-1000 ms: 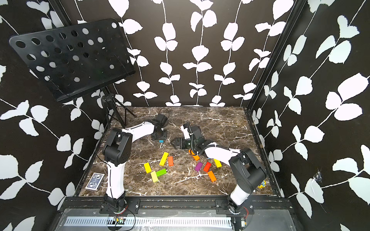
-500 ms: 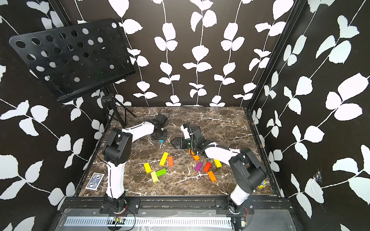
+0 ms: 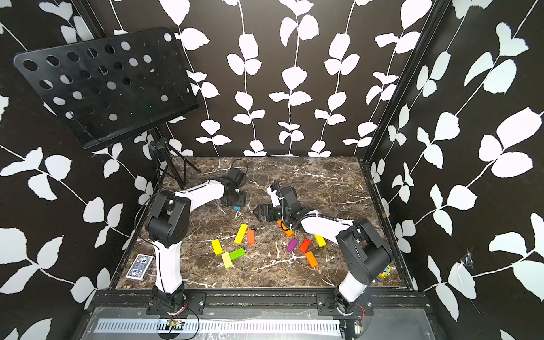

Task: Assemble the letter t with building blocks
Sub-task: Place the building block at the center of the board.

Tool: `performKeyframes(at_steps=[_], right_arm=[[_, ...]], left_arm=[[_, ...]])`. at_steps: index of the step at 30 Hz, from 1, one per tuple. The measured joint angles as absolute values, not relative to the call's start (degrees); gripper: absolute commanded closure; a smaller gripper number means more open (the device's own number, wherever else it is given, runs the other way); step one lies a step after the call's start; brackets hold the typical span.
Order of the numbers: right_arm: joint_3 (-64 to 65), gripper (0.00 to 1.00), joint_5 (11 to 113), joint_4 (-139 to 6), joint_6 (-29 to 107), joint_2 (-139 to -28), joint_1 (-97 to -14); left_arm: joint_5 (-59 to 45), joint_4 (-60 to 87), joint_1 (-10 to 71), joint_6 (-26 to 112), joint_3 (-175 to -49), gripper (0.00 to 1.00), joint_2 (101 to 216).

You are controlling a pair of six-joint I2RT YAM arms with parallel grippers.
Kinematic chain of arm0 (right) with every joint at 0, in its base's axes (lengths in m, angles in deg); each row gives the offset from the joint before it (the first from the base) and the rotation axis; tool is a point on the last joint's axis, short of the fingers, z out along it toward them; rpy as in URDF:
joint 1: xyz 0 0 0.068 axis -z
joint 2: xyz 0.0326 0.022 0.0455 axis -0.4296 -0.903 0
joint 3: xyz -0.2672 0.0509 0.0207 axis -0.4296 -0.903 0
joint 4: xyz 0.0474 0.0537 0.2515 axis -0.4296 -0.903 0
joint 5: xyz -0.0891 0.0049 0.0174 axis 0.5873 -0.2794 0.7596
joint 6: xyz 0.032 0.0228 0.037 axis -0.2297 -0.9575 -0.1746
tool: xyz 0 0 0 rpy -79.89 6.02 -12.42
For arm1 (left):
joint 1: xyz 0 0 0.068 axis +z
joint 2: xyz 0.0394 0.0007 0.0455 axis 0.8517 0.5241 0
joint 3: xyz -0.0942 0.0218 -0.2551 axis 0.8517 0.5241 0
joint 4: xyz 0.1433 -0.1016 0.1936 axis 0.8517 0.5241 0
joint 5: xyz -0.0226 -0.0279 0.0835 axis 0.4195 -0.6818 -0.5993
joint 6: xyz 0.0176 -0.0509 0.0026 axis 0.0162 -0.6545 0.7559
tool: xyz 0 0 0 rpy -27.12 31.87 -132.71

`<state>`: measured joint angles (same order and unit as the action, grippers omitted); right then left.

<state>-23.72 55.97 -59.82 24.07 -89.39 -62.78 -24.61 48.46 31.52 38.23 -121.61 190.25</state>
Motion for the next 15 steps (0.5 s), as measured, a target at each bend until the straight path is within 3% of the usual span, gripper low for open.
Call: performKeyframes(at_steps=[2, 15], right_arm=[[-23.98, 0.01, 56.87, -60.39, 23.98, -89.23, -62.78], [-22.83, 0.01, 72.49, -75.23, 24.62, -85.32, -68.38]], left_arm=[[-24.72, 48.04, 31.28, 38.45, -120.49, 0.01, 188.26], [-26.88, 47.74, 26.95, 39.54, -113.28, 0.01, 176.53]])
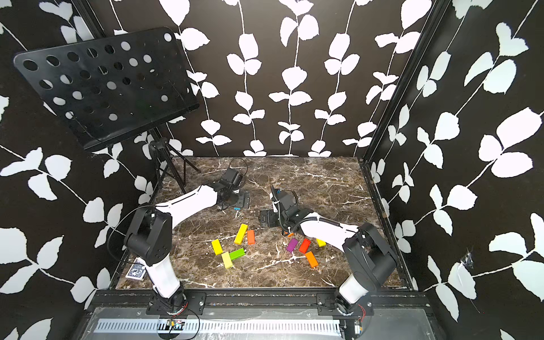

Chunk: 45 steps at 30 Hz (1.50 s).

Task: Assemble the letter t with building blocks
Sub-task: Place the building block at the center of the board, then pick up the building block from the center of the board.

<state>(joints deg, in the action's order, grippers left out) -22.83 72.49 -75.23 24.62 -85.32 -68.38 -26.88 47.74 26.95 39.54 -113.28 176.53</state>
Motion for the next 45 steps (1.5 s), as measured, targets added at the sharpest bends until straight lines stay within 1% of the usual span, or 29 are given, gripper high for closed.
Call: performKeyframes(at_steps=[3, 4, 7, 13, 18, 23, 27, 29, 34, 36, 40, 45], right_arm=[[-22.28, 0.01, 81.11, -80.84, 22.85, -84.25, -70.37], [-22.06, 0.01, 82.57, -81.96, 22.89, -83.79, -70.83], [-21.97, 0.01, 85.00, -83.07, 23.37, -82.17, -71.18], [-21.97, 0.01, 86.26, -83.23, 23.52, -78.81, -71.20], [-22.02, 0.01, 83.01, -84.56, 24.51, -77.32, -71.44], [-26.69, 0.01, 76.01, -79.88, 24.14, -76.19, -72.58], [-29.78, 0.01, 74.50, -77.94, 22.50, -75.79, -75.48], [-31.15, 0.01, 74.68, -77.04, 21.40, -74.83, -77.01], [-34.52, 0.01, 78.96, -73.85, 19.63, -69.98, -82.70], [-35.18, 0.01, 79.07, -73.43, 18.69, -68.67, -84.55], [-32.40, 0.01, 78.88, -73.92, 17.29, -72.10, -87.55], [-31.90, 0.01, 81.11, -72.54, 17.51, -75.18, -94.85]], left_arm=[[-27.56, 47.80, 26.39, 39.67, -111.07, 0.01, 174.08], [-27.75, 47.80, 26.30, 39.67, -110.53, 0.01, 173.38], [-28.21, 47.93, 26.28, 39.72, -109.30, 0.01, 171.35], [-28.94, 49.73, 26.10, 39.65, -108.54, 0.01, 168.20], [-29.55, 52.42, 24.18, 38.62, -105.50, 0.01, 164.26], [-31.32, 56.28, 18.17, 35.04, -99.71, 0.03, 159.37], [-34.09, 59.21, 11.61, 30.49, -96.17, 0.09, 155.76], [-35.27, 60.57, 9.56, 27.30, -94.48, 0.10, 153.71], [-35.56, 61.53, 9.45, 21.03, -88.34, 0.10, 147.74], [-34.68, 61.14, 9.42, 19.13, -85.00, 0.11, 145.01], [-32.96, 61.05, 9.42, 14.47, -79.25, 0.20, 141.69], [-32.28, 60.61, 9.42, 9.64, -75.60, 0.23, 140.53]])
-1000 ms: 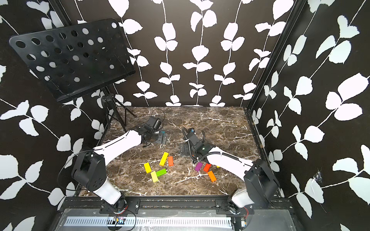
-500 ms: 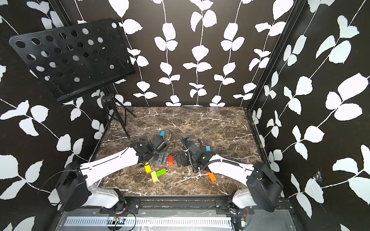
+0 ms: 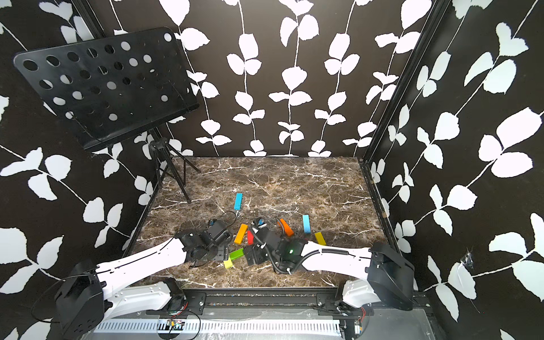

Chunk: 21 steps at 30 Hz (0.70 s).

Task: Assemble the letter t with building blocks
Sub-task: Pick up the building block from the center of the board.

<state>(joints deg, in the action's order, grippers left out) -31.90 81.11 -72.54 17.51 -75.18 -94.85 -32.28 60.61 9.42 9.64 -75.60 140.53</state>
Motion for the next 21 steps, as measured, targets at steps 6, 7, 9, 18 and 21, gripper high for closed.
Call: performKeyframes(at_steps=[6, 7, 9, 18, 21], right_arm=[[-30.41, 0.01, 85.19, -72.67, 18.74, -74.76, -97.12], [-29.93, 0.01, 86.44, -72.93, 18.89, -74.72, -97.12], [-28.99, 0.01, 88.12, -73.54, 19.13, -74.72, -97.12], [-27.28, 0.01, 91.84, -77.67, 17.40, -75.16, -95.53], [-28.88, 0.01, 90.31, -75.75, 16.22, -75.01, -93.54]], left_arm=[[-34.42, 59.17, 9.64, 6.19, -74.79, 0.28, 138.71], [-34.62, 58.84, 9.93, 5.97, -74.79, 0.28, 138.89], [-34.75, 58.34, 10.54, 5.79, -74.79, 0.29, 139.89], [-34.22, 55.54, 13.03, 7.00, -74.88, 0.27, 144.53], [-33.96, 54.71, 13.60, 7.50, -74.88, 0.26, 144.94]])
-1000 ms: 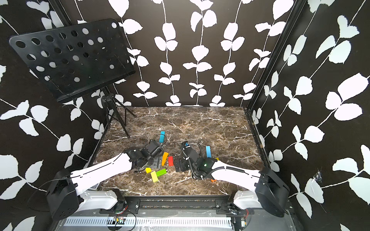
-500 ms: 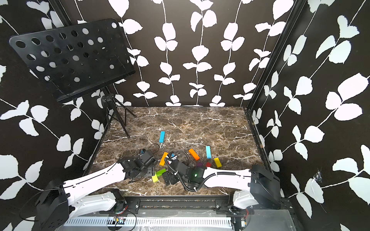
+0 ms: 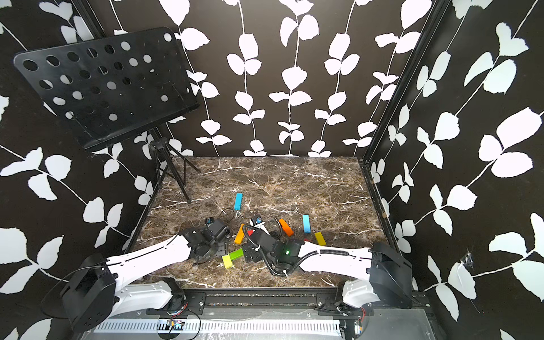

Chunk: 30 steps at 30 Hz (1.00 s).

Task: Assemble the letter t with building blocks
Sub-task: Pick up the building block from the center of the board.

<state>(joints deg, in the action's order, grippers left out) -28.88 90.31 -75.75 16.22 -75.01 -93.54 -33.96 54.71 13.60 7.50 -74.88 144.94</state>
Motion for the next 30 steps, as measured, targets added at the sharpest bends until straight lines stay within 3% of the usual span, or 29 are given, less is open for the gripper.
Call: performKeyframes(at_steps=[10, 16, 23, 27, 30], right_arm=[[-31.70, 0.02, 85.89, -74.33, 15.87, -74.87, -90.48], [-30.67, 0.03, 85.87, -74.35, 16.20, -75.01, -90.48], [-30.59, 0.14, 86.48, -73.89, 16.60, -75.01, -90.48], [-30.59, 0.14, 86.96, -73.65, 17.23, -74.96, -90.48], [-30.80, 0.12, 87.86, -72.41, 17.38, -74.42, -90.48]], left_arm=[[-32.74, 51.65, 15.41, 7.94, -73.65, 0.27, 146.19], [-31.97, 50.64, 16.70, 8.22, -72.34, 0.34, 146.80], [-31.75, 49.12, 17.69, 9.01, -72.25, 0.47, 147.72], [-31.58, 48.46, 17.69, 9.29, -72.25, 0.48, 149.20], [-31.54, 48.15, 17.69, 9.53, -72.28, 0.56, 149.77]])
